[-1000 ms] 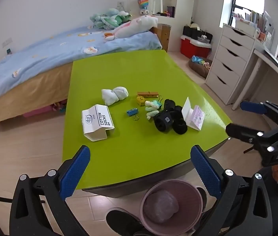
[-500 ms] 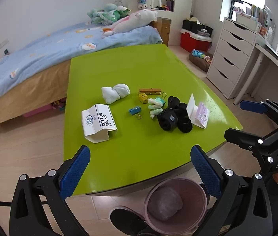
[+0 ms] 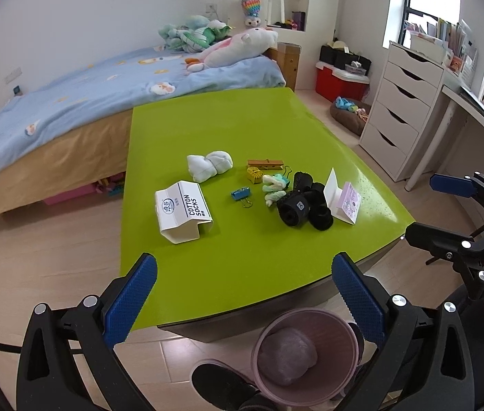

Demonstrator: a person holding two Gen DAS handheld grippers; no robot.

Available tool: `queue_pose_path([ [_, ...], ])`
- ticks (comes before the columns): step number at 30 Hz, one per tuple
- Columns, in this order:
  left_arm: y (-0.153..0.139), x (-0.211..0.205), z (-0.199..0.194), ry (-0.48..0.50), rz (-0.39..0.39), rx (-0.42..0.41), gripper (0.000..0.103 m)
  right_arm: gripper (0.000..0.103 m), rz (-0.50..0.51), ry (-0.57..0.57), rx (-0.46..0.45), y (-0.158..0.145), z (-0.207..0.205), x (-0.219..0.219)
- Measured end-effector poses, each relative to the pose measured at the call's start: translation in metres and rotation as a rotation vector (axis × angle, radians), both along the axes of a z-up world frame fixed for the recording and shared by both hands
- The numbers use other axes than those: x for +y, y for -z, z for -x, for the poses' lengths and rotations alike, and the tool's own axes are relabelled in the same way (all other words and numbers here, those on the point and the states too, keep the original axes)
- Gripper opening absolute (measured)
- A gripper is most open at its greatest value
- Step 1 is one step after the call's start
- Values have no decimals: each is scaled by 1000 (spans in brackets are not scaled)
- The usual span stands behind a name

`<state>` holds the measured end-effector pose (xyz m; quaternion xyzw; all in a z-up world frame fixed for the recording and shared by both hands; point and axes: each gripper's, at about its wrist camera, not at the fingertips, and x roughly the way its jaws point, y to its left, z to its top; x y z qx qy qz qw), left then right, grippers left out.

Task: Collect trash

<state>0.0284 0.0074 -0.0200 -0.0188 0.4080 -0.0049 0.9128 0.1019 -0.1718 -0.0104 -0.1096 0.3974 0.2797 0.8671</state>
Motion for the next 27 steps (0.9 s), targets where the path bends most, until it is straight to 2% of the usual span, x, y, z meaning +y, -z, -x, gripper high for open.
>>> queue_pose_path([
  [27, 4, -5, 4, -7, 3, 8, 98, 100, 10, 28, 21, 10, -3, -19],
])
